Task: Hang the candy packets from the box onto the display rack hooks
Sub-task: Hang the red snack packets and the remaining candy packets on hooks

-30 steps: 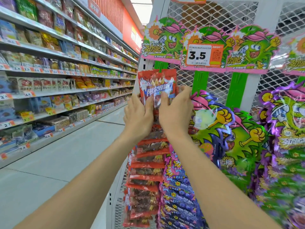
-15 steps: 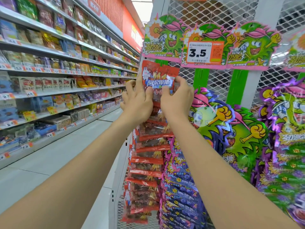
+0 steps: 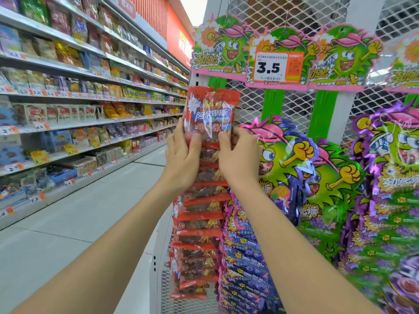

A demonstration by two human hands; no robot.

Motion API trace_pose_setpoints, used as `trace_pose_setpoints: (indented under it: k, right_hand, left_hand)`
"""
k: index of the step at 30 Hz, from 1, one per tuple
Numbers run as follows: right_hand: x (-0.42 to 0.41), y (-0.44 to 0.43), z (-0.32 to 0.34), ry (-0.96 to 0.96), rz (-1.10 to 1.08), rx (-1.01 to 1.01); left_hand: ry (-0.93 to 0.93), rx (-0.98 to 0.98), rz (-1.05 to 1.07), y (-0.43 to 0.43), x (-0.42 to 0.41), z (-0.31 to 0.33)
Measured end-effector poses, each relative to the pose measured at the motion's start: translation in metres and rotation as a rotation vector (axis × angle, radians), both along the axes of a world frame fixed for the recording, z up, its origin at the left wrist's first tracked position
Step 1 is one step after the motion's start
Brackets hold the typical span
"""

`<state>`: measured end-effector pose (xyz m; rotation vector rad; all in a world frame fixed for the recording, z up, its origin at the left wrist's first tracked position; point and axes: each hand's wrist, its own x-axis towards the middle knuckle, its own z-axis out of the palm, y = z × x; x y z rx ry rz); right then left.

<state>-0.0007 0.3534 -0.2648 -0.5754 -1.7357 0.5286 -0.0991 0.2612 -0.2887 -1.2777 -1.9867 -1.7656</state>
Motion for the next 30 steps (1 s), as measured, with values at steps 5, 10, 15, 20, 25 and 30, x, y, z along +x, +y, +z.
trace_pose_setpoints:
  k: [5, 10, 15, 20, 25, 30]
  right_hand:
    - [0.006, -0.006, -0.034, -0.102, 0.024, -0.033]
    - [0.006, -0.029, -0.096, -0.192, 0.002, -0.179]
    - [0.002, -0.032, -0.127, -0.158, 0.067, -0.216]
    - [0.027, -0.061, -0.184, -0.317, 0.178, -0.251]
    - [0.077, -0.076, -0.195, -0.044, -0.081, -0.056]
    - [0.108, -0.020, -0.160, -0.006, -0.464, 0.151]
  left_hand:
    - [-0.018, -0.063, -0.025, -0.010, -0.001, -0.029]
    - [-0.082, -0.145, 0.002, -0.007, -0.004, -0.087]
    - [-0.026, -0.149, 0.013, -0.008, -0.011, -0.114]
    - [-0.088, -0.246, 0.121, -0.018, 0.004, -0.164]
    - [0.276, -0.193, 0.337, -0.040, 0.037, -0.200]
    - [0.636, -0.174, 0.014, -0.023, 0.071, -0.169]
